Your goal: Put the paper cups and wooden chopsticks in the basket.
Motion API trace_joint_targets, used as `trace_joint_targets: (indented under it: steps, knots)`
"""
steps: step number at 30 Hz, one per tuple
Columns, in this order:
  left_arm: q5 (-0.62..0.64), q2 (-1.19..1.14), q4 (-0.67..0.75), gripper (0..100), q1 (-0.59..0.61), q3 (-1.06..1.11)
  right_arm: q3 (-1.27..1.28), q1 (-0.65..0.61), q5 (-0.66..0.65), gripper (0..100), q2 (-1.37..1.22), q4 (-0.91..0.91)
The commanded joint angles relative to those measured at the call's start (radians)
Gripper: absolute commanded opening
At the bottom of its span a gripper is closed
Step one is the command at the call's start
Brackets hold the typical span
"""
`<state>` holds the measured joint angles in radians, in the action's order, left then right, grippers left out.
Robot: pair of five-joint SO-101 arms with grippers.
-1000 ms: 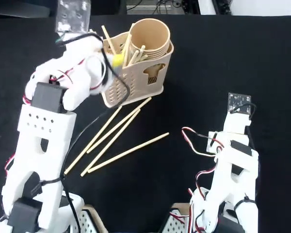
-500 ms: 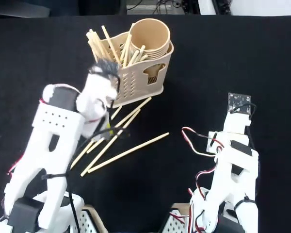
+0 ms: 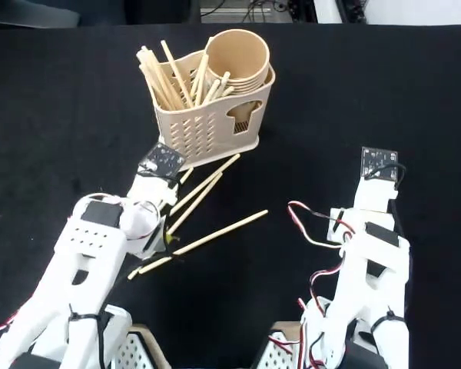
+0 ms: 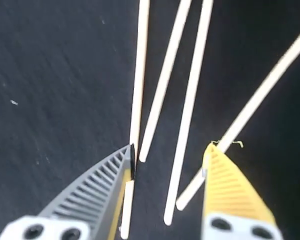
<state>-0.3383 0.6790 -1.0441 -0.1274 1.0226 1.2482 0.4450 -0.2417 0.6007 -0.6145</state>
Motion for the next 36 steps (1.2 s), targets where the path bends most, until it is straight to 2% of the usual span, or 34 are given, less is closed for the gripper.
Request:
trace_joint_targets:
  steps: [1,6,14,21,27,33,36]
  knots:
    - [-0.005,-0.040,0.091,23,-0.001,-0.012,-0.025,-0.011,-0.003,2.4,-0.007,0.018]
    - [-0.008,-0.190,0.210,23,-0.024,-0.015,-0.025,-0.011,-0.003,2.4,-0.007,0.018]
    - [-0.123,-0.374,0.203,22,-0.030,-0.065,-0.025,-0.011,-0.003,2.4,-0.005,0.018]
    - [-0.161,-0.382,0.201,11,-0.031,-0.067,-0.025,-0.011,-0.003,2.4,-0.004,0.018]
    - [-0.169,-0.382,0.107,3,-0.048,-0.076,-0.025,-0.009,-0.003,2.4,-0.004,0.018]
    - [-0.178,-0.381,-0.014,3,-0.153,-0.088,-0.024,-0.008,-0.003,2.4,-0.004,0.018]
    - [-0.227,-0.381,-0.135,3,-0.168,-0.142,-0.024,-0.008,-0.003,2.4,-0.005,0.018]
